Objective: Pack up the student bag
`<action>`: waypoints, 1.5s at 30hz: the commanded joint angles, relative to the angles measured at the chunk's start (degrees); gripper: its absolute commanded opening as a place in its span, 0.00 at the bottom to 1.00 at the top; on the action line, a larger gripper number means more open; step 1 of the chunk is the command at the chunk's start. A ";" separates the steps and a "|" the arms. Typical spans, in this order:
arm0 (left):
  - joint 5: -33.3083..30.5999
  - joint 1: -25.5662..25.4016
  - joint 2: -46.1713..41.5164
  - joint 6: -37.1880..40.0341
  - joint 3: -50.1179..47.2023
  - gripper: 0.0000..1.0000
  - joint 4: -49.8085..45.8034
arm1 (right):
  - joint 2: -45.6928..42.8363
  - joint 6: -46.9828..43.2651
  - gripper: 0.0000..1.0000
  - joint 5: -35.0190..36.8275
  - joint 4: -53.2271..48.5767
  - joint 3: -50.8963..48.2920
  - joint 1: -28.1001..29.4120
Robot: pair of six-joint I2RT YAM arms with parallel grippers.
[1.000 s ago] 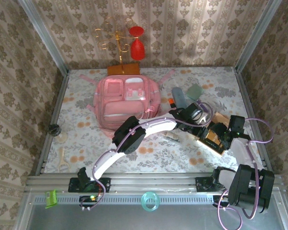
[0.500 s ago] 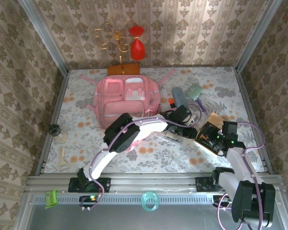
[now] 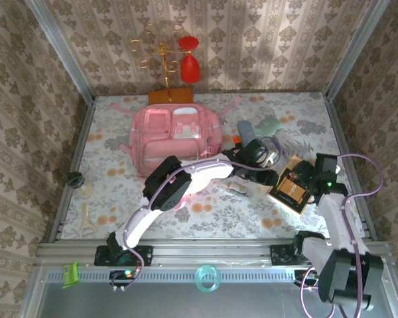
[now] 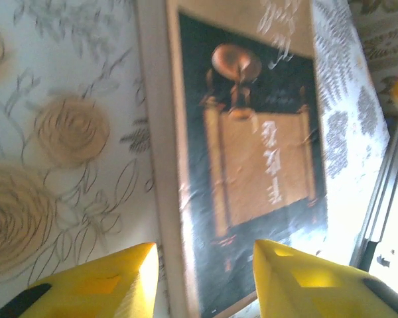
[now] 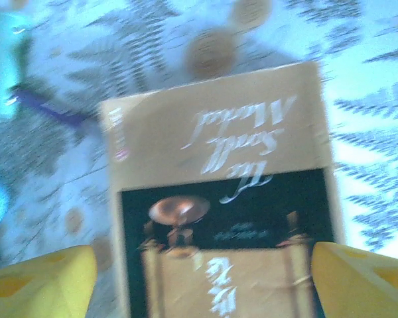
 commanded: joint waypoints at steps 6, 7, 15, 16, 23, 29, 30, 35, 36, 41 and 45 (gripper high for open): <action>-2.14 0.32 7.74 3.72 10.37 0.52 -6.05 | 14.24 -2.76 0.92 -3.99 2.16 2.16 -5.85; -2.39 0.24 8.28 3.99 11.05 0.53 -6.75 | 14.22 -3.00 0.92 -5.18 2.69 1.78 -5.82; -0.46 -0.87 11.54 3.76 15.17 0.56 -8.67 | 12.97 -0.85 0.82 -13.02 3.90 -2.07 -5.76; 0.53 -1.11 11.93 3.64 15.89 0.54 -9.19 | 12.60 -0.38 0.81 -14.65 4.82 -2.83 -5.86; 5.14 -1.61 9.86 -0.25 14.57 0.42 -6.94 | 2.68 2.20 0.71 -18.20 9.66 -9.18 -5.85; 5.77 -1.65 6.97 -1.05 14.66 0.35 -6.61 | -3.26 4.04 0.66 -18.84 9.26 -12.74 -5.86; 5.74 -1.54 6.55 -0.97 14.71 0.35 -6.73 | -3.58 3.72 0.65 -18.63 8.98 -12.85 -5.86; 5.07 -0.77 5.32 -0.52 15.31 0.38 -7.62 | -3.30 2.14 0.65 -17.01 7.76 -12.26 -5.91; 5.59 -0.56 5.16 -0.56 15.26 0.41 -7.40 | -3.01 2.10 0.65 -16.91 7.80 -12.16 -5.86; 7.91 -0.19 4.85 -0.28 15.45 0.48 -6.96 | -1.53 1.22 0.64 -16.56 8.19 -11.70 -5.85; 9.36 0.24 4.07 -1.13 14.64 0.49 -5.24 | -1.31 1.04 0.64 -16.47 8.56 -11.75 -5.85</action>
